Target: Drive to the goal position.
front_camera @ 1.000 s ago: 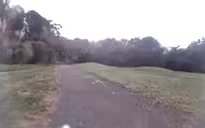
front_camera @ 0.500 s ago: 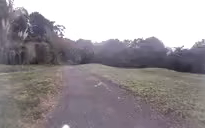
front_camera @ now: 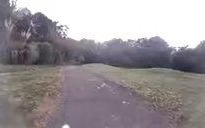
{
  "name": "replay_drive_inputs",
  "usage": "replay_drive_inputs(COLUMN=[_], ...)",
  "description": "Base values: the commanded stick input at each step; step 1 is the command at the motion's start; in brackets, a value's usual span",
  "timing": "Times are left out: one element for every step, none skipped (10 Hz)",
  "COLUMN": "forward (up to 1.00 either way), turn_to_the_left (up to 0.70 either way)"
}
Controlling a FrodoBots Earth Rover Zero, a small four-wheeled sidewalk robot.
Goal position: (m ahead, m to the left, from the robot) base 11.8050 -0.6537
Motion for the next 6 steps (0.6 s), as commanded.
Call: replay_drive_inputs(forward=[0.45, 0.45, 0.45, 0.45, 0.45, 0.45], turn_to_the_left=[0.05, 0.04, 0.03, 0.02, 0.02, 0.02])
